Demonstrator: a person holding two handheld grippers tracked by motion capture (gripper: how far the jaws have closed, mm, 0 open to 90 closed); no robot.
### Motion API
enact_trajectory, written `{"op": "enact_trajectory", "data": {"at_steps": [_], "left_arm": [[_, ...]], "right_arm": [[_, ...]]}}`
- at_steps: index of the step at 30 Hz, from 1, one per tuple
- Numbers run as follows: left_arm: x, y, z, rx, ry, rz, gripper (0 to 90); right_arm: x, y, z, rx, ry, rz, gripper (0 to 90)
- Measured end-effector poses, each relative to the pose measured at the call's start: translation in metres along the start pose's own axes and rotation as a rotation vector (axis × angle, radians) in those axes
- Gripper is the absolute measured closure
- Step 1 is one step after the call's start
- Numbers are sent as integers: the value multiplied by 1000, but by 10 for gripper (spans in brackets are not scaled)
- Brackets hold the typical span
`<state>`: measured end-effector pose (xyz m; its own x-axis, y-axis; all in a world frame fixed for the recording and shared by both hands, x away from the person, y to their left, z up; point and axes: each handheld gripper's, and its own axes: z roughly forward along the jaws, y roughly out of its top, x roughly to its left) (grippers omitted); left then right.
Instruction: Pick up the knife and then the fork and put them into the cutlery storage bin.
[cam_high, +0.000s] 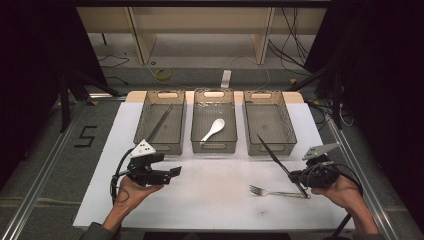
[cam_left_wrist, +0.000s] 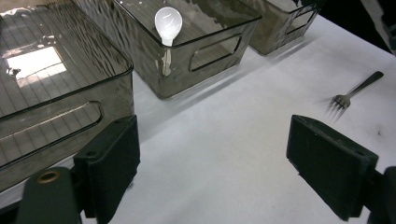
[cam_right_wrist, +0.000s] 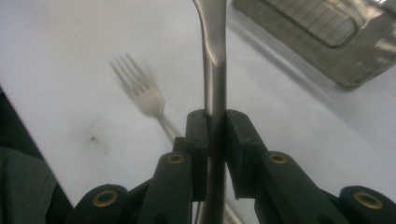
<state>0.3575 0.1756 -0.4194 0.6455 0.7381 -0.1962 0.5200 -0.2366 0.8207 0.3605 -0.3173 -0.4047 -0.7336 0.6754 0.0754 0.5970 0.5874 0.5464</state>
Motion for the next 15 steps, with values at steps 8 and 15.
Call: {"op": "enact_trajectory", "data": {"at_steps": [8, 15], "left_arm": [[0, 1, -4, -46, 1, 8, 169], [0, 2, -11, -101, 8, 29, 169]], "right_arm": [[-16, 22, 1, -48, -11, 51, 804], [-28, 44, -1, -95, -20, 81, 804]]}}
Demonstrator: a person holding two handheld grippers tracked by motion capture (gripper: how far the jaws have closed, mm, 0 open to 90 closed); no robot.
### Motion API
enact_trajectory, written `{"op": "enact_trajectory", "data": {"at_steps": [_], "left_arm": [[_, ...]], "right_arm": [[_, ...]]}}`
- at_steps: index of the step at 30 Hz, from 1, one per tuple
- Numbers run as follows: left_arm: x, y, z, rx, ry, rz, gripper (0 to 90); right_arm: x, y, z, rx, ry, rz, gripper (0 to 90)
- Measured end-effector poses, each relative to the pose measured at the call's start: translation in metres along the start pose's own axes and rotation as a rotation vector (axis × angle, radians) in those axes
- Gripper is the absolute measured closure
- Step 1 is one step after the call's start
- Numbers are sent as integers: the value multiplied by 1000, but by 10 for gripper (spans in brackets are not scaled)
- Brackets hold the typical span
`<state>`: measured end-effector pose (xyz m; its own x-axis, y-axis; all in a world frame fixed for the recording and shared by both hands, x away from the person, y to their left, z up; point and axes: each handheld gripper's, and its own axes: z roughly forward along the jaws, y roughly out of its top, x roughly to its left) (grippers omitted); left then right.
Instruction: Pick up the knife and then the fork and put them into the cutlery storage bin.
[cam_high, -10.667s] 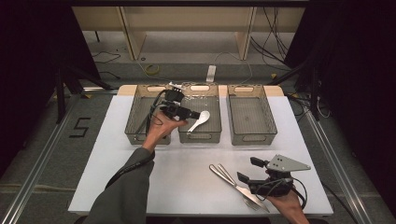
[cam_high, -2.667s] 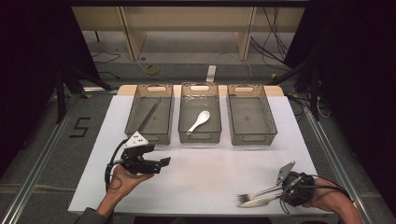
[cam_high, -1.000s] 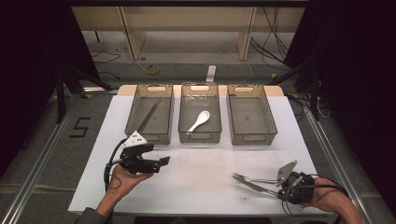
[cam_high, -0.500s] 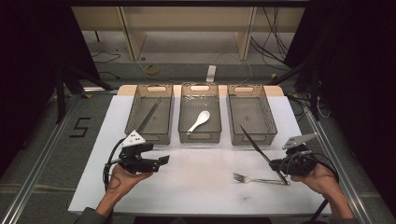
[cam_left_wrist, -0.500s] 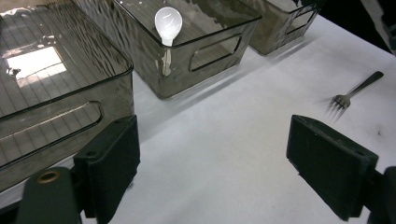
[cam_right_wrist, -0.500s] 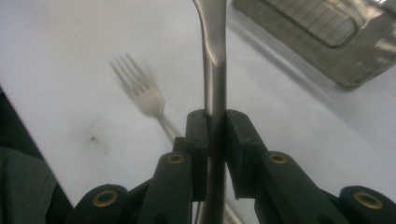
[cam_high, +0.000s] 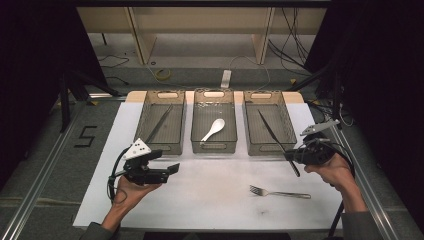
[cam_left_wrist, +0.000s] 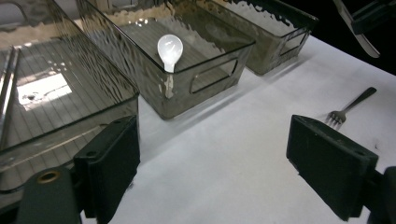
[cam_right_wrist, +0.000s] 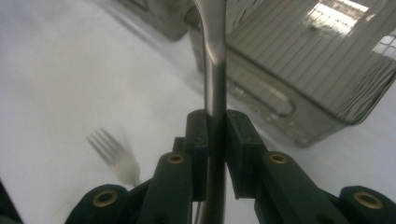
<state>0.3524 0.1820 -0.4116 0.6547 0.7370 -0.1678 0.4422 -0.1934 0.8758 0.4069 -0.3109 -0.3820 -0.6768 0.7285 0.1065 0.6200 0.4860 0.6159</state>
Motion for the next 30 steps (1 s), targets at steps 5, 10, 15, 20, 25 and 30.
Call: {"op": "enact_trajectory", "data": {"at_steps": [5, 10, 15, 20, 25, 30], "left_arm": [[3, 1, -6, -29, 12, 17, 169], [6, -1, -11, -35, 23, 13, 169], [7, -1, -12, -39, 29, 20, 169], [9, -1, -14, -50, 41, 22, 169], [13, -1, -17, -79, 9, -39, 169], [11, -1, -17, -79, 18, -27, 169]], "right_arm": [[-6, 18, 3, -23, -5, 14, 805], [-10, 32, 7, -29, -6, 26, 804], [-13, 45, 12, -37, -7, 32, 804], [-16, 62, 17, -29, -16, 35, 804], [-23, 75, 23, -12, -35, 62, 804], [-32, 87, 27, -8, -45, 92, 804]]}}
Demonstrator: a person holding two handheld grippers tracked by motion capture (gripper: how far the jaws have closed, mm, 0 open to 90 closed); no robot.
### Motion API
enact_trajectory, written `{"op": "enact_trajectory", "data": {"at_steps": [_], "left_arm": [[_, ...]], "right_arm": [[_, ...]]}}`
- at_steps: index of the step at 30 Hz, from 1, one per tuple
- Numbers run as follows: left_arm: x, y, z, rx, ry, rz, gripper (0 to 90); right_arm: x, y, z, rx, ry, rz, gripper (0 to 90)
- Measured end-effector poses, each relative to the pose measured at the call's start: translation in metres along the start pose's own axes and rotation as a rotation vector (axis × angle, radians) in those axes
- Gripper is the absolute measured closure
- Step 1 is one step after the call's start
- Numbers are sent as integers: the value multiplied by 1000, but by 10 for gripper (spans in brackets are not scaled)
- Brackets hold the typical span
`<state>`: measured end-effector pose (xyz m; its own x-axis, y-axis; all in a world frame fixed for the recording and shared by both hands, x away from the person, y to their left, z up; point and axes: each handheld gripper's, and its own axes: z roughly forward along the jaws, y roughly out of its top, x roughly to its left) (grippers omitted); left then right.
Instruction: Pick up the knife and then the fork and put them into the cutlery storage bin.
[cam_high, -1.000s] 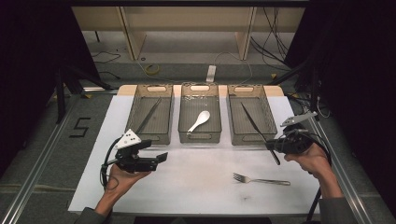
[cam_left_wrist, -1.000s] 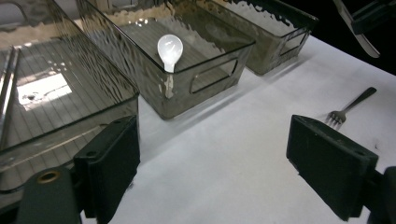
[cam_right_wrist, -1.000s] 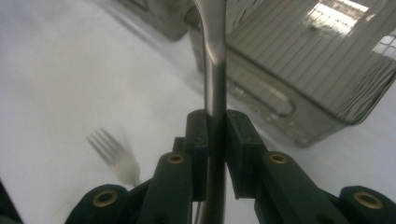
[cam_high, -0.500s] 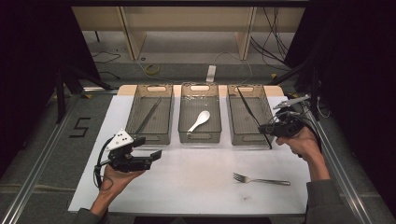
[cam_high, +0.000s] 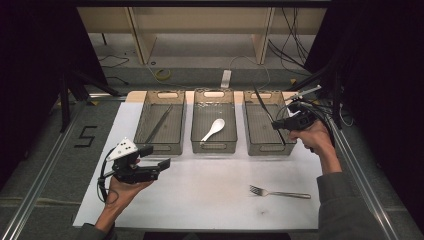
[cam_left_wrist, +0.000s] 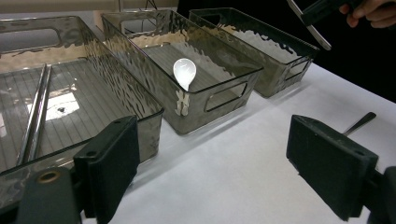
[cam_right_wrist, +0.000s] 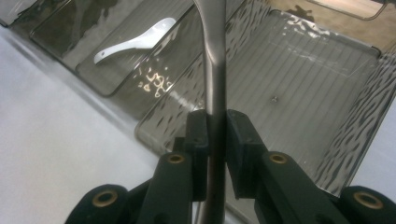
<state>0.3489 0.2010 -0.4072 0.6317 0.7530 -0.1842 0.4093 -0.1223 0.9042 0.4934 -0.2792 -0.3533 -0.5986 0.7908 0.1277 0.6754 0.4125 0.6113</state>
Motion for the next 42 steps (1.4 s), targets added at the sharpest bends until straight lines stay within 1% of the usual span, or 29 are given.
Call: {"op": "enact_trajectory", "data": {"at_steps": [1, 4, 9, 13, 16, 19, 23, 26, 29, 31, 36, 38, 42], "left_arm": [[-1, 0, 0, 6, 1, 10, 169], [-4, 0, 2, 9, 5, 25, 169], [-4, 0, 2, 7, 5, 23, 169], [-4, 0, 1, -5, 4, 18, 169], [-4, 0, 1, -6, 5, 17, 169], [-4, -1, 2, -6, 6, 20, 169], [-5, 0, 1, -13, 14, 31, 169], [-5, 0, 1, -20, 14, 23, 169], [-5, -1, 1, -16, 13, 27, 169], [-5, -1, 1, -15, 13, 26, 169], [-5, -1, 1, -15, 16, 25, 169], [-5, -1, 1, -14, 15, 25, 169], [-5, -1, 1, -14, 16, 26, 169]], "right_arm": [[-1, 2, 1, 1, -3, 4, 804], [-4, 7, 4, 6, -12, 19, 804], [-9, 13, 10, 10, -28, 44, 804], [-12, 15, 15, 19, -42, 59, 804], [-13, 16, 20, 36, -53, 61, 804], [-16, 16, 25, 52, -67, 74, 803], [-18, 17, 29, 60, -80, 82, 803], [-19, 16, 34, 70, -91, 99, 804], [-19, 16, 39, 92, -107, 95, 803], [-18, 16, 42, 97, -102, 100, 803], [-17, 16, 49, 108, -107, 113, 802], [-16, 16, 52, 118, -106, 111, 802], [-16, 14, 57, 132, -107, 127, 802]]}}
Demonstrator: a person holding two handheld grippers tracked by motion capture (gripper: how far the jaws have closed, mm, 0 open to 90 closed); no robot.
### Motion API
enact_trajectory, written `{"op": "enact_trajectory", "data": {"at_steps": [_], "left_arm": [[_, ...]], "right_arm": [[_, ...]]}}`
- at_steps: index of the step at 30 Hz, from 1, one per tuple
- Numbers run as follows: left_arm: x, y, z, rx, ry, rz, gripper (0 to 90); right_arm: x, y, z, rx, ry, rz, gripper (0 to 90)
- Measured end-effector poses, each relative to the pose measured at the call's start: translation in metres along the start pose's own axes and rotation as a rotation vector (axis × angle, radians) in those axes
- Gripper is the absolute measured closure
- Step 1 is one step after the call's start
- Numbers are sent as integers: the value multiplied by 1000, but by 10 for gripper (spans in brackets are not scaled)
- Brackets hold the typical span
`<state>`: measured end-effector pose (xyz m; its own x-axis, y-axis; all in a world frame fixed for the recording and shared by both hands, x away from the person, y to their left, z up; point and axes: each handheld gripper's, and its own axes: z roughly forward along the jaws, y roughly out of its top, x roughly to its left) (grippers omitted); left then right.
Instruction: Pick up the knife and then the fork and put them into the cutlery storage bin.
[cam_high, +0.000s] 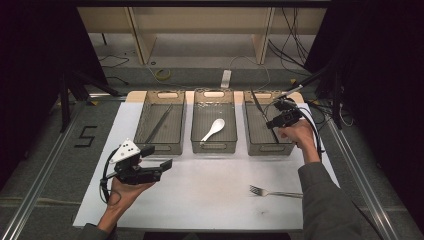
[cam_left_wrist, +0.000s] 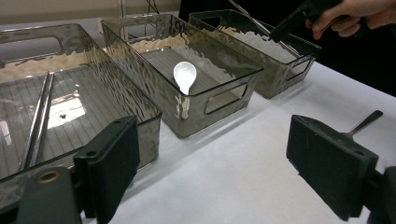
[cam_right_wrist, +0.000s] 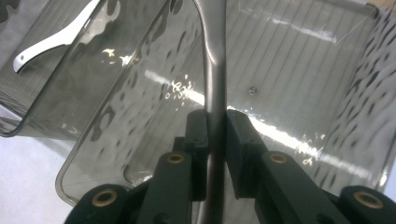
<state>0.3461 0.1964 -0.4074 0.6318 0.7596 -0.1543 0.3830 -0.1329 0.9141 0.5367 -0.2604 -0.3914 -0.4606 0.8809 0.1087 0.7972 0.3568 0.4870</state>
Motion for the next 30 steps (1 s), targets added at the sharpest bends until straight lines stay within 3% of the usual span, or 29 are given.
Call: {"op": "enact_trajectory", "data": {"at_steps": [5, 9, 10, 16, 21, 25, 26, 30], "left_arm": [[1, 0, 0, 4, 2, -8, 169], [1, 0, 1, 6, 0, -7, 169], [0, 0, 1, 8, 1, -6, 169], [0, 0, 1, 7, -3, -6, 169], [0, 0, 1, 8, -3, -6, 168], [0, 0, 1, 5, -5, -5, 168], [0, -1, 1, 6, -5, -7, 168], [0, -1, 1, 6, -5, -7, 168]], "right_arm": [[-3, -2, 6, 15, 32, 39, 792], [0, 0, 7, 35, 64, 23, 644], [4, 2, 2, 31, 60, -13, 630], [7, 3, -11, 7, 70, -36, 579], [16, -3, -19, 15, 68, -122, 485], [29, -8, -34, -21, 91, -198, 455], [33, -11, -38, -23, 110, -219, 440], [46, -21, -48, -24, 117, -279, 381]]}}
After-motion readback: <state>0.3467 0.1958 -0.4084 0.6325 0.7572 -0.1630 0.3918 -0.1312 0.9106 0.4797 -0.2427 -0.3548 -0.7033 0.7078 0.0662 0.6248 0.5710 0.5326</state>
